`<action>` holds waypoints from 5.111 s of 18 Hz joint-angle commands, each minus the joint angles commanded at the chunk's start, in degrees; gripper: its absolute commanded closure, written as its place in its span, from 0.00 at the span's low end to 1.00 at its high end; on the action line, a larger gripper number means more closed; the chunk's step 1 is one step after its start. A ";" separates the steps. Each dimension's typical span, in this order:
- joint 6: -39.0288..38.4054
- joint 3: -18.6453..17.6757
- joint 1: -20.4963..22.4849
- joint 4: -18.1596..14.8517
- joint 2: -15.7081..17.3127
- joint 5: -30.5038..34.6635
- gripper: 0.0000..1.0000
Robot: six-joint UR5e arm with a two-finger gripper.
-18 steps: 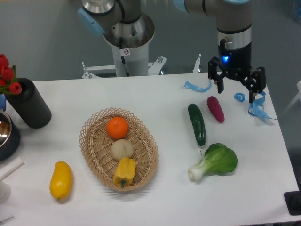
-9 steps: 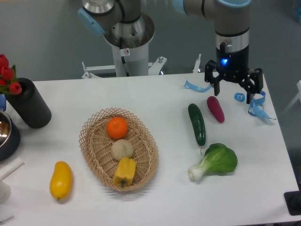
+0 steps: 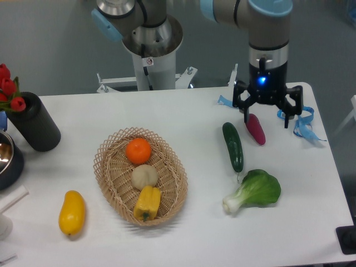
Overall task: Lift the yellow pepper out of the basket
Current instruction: 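Move the open gripper over the basket above the yellow bell pepper, then lower the gripper onto the yellow bell pepper and close on it, then lift the yellow bell pepper out of the basket toward the bok choy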
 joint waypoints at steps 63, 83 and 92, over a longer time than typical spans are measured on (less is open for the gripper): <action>-16.71 0.62 -21.45 4.83 -19.60 -11.16 0.00; -16.45 1.76 -21.89 5.19 -16.71 -10.11 0.62; -7.06 4.04 -17.24 5.01 -10.03 -3.08 0.62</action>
